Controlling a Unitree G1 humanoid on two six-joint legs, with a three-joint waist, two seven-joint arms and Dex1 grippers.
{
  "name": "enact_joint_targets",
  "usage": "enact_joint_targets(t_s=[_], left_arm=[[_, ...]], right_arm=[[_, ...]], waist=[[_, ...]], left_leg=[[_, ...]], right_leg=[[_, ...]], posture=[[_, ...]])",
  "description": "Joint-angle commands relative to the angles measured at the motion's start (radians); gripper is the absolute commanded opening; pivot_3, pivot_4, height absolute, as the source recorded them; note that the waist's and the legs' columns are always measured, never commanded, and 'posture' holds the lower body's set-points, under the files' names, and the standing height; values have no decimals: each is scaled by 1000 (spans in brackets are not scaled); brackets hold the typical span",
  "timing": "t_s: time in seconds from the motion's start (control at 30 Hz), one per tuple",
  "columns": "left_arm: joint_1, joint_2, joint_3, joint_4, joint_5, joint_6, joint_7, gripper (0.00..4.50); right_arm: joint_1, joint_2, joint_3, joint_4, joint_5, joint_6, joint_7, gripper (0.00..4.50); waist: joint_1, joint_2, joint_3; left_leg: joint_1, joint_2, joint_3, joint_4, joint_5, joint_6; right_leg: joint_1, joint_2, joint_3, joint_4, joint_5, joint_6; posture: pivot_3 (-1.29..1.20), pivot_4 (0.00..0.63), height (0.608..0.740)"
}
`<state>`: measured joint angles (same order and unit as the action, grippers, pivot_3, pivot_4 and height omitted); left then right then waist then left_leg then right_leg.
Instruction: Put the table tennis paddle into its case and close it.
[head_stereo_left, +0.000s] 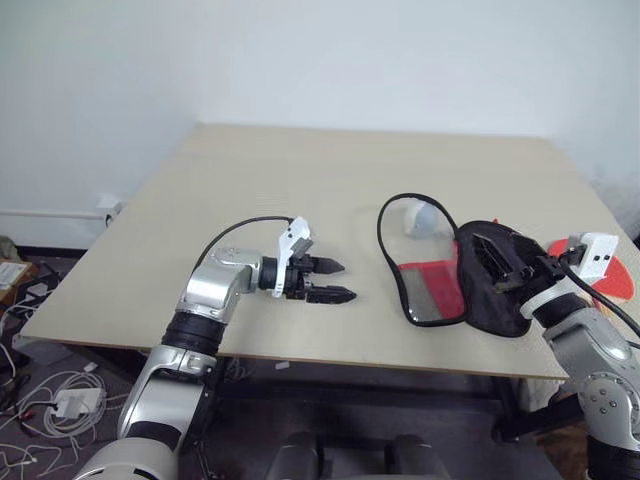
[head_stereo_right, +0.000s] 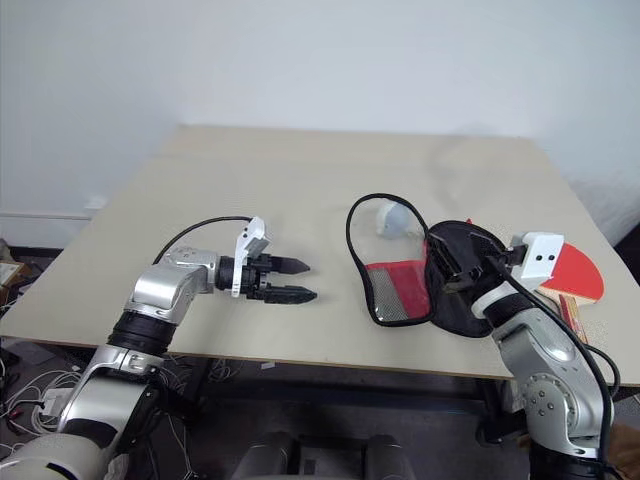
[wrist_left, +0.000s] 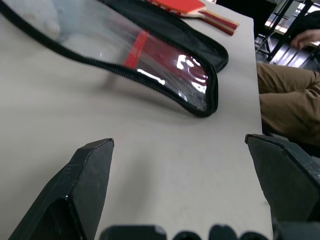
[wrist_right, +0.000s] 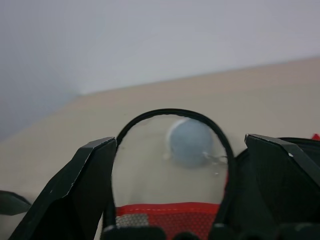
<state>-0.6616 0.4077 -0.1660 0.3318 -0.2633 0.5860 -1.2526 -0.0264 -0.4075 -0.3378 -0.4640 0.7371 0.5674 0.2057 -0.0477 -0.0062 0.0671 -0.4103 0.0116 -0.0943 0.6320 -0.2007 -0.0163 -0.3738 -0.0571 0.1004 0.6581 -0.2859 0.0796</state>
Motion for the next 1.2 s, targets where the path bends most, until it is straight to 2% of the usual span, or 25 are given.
enact_joint_targets(t_s=[0.03, 0.3, 0.6, 0.83, 1.0, 1.2], left_arm=[[-6, -3, 12, -31, -28, -2, 7, 4500], [1, 0, 15, -19, -43, -19, 9, 4500], [14, 18, -7, -39, -62, 3, -25, 4500], [-14, -36, -45, -26, -50, -12, -15, 4500], [-19, -26, -38, -55, -64, 9, -15, 4500], [12, -1, -34, -81, -67, 4, -4, 4500]], right_arm=[[-21, -13, -43, -2, -2, -1, -18, 4459], [-44, -10, -54, 40, -30, 14, -67, 4459], [-126, -76, -161, 179, -119, 57, -202, 4459], [-200, -136, -240, 331, -163, 282, -352, 4459], [-269, -158, -249, 486, -175, 376, -342, 4459], [-319, -185, -203, 677, -289, 305, -325, 4459]], waist=[[0, 0, 0], [-1, 0, 0], [0, 1, 0], [0, 1, -1], [-6, 3, -1], [-5, 4, -2]], left_leg=[[0, 0, 0, 0, 0, 0], [0, 0, 0, 0, 0, 0], [0, 0, 0, 0, 0, 0], [0, 0, 1, 1, 0, 0], [1, 0, 1, 0, 0, 0], [1, 0, 2, 0, 0, 1]], right_leg=[[0, 0, 0, 0, 0, 0], [0, 0, 0, 0, 0, 0], [0, 0, 0, 0, 0, 0], [0, 0, 1, 0, 1, -2], [0, 1, 1, 1, 3, -5], [0, 1, 3, 0, 3, -4]], posture=[[0, 0, 740], [0, 0, 740], [0, 0, 740], [0, 0, 740], [0, 0, 740], [0, 0, 740]])
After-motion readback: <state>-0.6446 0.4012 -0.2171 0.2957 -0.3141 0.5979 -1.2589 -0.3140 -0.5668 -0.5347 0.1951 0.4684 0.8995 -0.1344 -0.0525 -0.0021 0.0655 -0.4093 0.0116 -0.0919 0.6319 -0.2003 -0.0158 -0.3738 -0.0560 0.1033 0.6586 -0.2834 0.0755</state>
